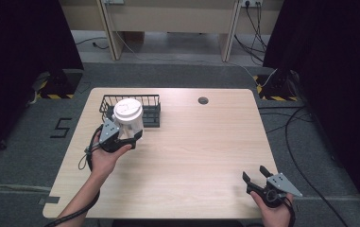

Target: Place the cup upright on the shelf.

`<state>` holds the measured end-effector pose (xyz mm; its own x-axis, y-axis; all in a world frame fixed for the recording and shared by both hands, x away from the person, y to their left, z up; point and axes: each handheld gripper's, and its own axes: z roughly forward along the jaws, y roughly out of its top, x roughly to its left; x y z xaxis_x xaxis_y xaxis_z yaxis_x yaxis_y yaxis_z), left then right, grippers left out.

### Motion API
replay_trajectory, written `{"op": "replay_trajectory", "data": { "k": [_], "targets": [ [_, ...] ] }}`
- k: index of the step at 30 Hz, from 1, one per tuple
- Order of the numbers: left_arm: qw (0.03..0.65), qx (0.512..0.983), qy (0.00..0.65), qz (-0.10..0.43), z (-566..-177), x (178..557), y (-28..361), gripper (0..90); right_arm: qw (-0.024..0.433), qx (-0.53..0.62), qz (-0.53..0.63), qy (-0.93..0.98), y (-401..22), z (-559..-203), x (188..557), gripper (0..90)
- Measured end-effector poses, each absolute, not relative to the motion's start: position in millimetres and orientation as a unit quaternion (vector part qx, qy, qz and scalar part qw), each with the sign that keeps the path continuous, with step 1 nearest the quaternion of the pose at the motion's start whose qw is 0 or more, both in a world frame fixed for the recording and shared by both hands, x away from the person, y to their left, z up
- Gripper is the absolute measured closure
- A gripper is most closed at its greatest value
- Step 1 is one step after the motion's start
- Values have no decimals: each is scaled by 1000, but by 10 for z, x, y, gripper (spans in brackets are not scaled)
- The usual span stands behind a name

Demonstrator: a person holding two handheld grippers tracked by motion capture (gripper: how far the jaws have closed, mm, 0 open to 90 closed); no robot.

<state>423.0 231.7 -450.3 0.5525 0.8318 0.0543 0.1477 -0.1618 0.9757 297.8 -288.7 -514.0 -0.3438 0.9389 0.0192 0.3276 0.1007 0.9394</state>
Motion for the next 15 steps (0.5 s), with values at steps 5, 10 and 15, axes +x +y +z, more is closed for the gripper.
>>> {"op": "replay_trajectory", "data": {
  "k": [5,10,15],
  "targets": [
    [542,693,352,320,-4462,4283,2313,179,319,476,475,667,-2884,-5140,2977,262],
    [541,692,352,324,-4418,4336,2313,179,316,479,477,666,-2882,-5140,2977,262],
    [541,688,355,328,-4382,4392,2320,179,315,479,477,666,-2882,-5140,2977,263]
  ]
}}
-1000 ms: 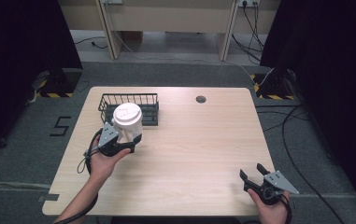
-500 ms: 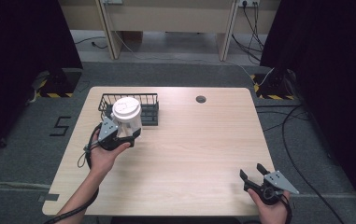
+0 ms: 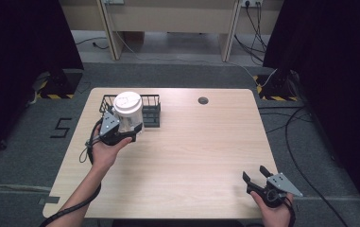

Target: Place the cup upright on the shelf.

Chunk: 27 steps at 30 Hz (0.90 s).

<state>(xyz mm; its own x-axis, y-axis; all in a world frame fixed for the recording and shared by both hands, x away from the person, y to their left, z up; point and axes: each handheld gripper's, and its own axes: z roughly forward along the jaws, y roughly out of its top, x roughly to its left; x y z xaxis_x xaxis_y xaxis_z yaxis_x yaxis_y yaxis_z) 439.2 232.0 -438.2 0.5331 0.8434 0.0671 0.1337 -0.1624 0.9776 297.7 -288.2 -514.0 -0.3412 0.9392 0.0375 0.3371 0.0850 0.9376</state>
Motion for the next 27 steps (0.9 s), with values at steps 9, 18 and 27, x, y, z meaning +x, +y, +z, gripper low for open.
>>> {"op": "replay_trajectory", "data": {
  "k": [9,18,27],
  "targets": [
    [538,686,359,335,-4336,4494,2332,179,315,480,477,665,-2882,-5140,2977,263],
    [534,680,370,340,-4307,4599,2359,179,315,479,478,666,-2889,-5141,2980,264],
    [534,675,375,344,-4247,4703,2350,179,314,480,478,665,-2889,-5140,2980,265]
  ]
}}
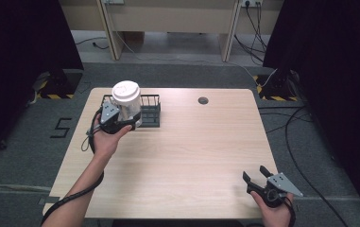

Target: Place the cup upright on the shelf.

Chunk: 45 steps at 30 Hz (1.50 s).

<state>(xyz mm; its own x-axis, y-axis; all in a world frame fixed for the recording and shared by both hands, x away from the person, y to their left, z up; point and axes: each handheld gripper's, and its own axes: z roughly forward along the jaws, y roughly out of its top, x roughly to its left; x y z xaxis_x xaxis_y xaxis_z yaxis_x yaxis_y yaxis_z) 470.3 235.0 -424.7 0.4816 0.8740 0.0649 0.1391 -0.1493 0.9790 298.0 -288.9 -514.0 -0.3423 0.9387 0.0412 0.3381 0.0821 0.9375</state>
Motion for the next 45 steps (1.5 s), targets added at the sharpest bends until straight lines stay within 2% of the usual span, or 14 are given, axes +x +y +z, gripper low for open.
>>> {"op": "replay_trajectory", "data": {
  "k": [20,45],
  "targets": [
    [532,669,377,357,-4042,4931,2348,179,314,480,479,665,-2890,-5140,2980,266],
    [519,657,407,365,-4036,5297,2415,178,315,478,476,668,-2890,-5140,2990,266]
  ]
}}
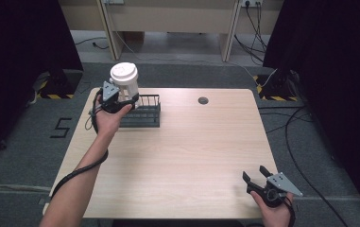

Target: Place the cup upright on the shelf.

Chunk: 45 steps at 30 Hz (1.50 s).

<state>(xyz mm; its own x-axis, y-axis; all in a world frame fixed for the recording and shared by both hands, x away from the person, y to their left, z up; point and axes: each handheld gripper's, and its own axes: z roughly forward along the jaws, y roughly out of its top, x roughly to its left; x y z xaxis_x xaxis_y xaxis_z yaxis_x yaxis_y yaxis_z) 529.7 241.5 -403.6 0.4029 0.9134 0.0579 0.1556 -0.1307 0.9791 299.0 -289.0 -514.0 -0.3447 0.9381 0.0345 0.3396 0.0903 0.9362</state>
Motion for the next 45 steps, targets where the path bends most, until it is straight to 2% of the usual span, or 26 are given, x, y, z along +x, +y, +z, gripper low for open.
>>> {"op": "replay_trajectory", "data": {
  "k": [20,45],
  "targets": [
    [506,651,434,364,-4153,5524,2433,178,314,475,475,671,-2881,-5140,2987,267],
    [483,658,460,348,-4445,5593,2413,176,315,474,475,672,-2880,-5140,2987,268]
  ]
}}
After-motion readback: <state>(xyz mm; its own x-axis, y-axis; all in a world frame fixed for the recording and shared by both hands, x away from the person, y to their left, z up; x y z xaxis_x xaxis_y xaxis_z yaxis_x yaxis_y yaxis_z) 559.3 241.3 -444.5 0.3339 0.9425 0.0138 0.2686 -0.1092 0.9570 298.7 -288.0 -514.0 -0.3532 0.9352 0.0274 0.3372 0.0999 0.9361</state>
